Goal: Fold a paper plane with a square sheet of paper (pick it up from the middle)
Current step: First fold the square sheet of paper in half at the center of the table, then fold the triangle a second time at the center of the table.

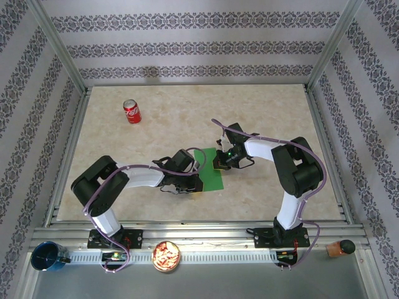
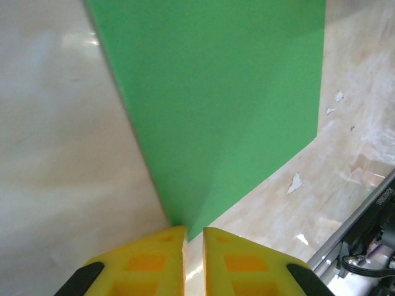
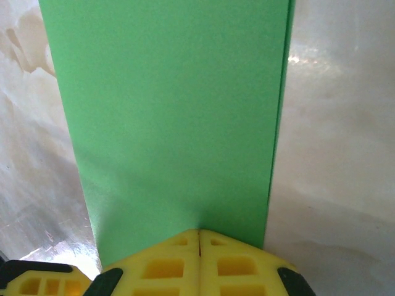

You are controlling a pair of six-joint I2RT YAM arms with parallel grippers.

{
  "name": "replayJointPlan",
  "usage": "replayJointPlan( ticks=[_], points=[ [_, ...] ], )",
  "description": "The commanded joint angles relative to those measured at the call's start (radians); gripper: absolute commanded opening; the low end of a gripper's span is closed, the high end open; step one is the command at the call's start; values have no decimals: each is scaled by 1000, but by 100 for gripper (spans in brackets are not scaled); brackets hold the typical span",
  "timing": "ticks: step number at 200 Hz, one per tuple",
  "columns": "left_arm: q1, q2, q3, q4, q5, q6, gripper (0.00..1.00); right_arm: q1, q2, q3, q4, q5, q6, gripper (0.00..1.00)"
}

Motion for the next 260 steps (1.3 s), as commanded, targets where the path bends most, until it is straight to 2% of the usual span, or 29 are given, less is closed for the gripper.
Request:
replayJointPlan(
  ticks=[1,37,52,72,107,147,196,260],
  points=[
    [-13,-78,21,-99,-78,44,19,-2,12,-40,-71,73,16,0],
    [12,-124,83,-150,-176,98,20,-14,-114,-58,31,-14,45,9],
    [51,-107,122,-148,-159,100,21,-26,-196,-75,60,-19,70,18],
    [113,-49,193,-125,-98,90,21,-63,-301,-121,67,14,113,25],
    [186,63,324,-118,-46,86,21,-151,-460,-274,67,48,211,26],
    [212,229,491,-192,-5,112,20,-149,-585,-430,121,50,354,26],
    [233,324,534,-136,5,119,20,-104,-587,-543,248,-91,502,31],
    [271,381,531,-91,42,123,20,-51,-542,-544,288,-107,530,32]
  ],
)
